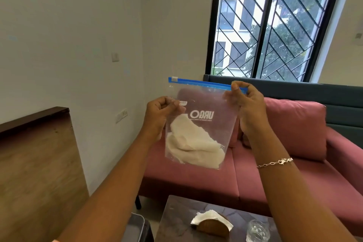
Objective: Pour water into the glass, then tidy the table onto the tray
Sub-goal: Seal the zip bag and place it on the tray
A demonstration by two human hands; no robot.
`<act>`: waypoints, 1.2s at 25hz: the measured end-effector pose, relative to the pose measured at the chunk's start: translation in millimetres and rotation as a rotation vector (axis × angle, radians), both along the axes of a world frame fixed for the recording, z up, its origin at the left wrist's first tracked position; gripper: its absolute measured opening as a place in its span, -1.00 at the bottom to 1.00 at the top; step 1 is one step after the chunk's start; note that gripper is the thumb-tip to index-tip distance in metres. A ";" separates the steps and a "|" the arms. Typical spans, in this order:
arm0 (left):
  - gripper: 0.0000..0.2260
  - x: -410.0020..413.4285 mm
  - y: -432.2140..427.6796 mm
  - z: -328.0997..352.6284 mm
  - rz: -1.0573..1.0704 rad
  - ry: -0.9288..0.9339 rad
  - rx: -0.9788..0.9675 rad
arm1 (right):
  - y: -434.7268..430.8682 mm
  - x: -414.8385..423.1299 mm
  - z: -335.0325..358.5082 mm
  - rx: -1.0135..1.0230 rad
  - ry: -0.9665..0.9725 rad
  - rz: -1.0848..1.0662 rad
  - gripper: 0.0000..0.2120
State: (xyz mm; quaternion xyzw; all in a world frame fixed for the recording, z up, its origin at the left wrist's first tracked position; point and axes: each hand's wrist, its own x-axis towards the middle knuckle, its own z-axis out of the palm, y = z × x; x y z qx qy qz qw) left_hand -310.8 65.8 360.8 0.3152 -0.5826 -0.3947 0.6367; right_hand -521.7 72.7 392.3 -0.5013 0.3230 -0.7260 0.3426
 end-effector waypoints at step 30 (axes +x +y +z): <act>-0.78 103.9 -3.9 -44.8 0.327 -0.282 0.237 | -28.5 74.3 -95.4 0.244 0.345 0.176 -0.77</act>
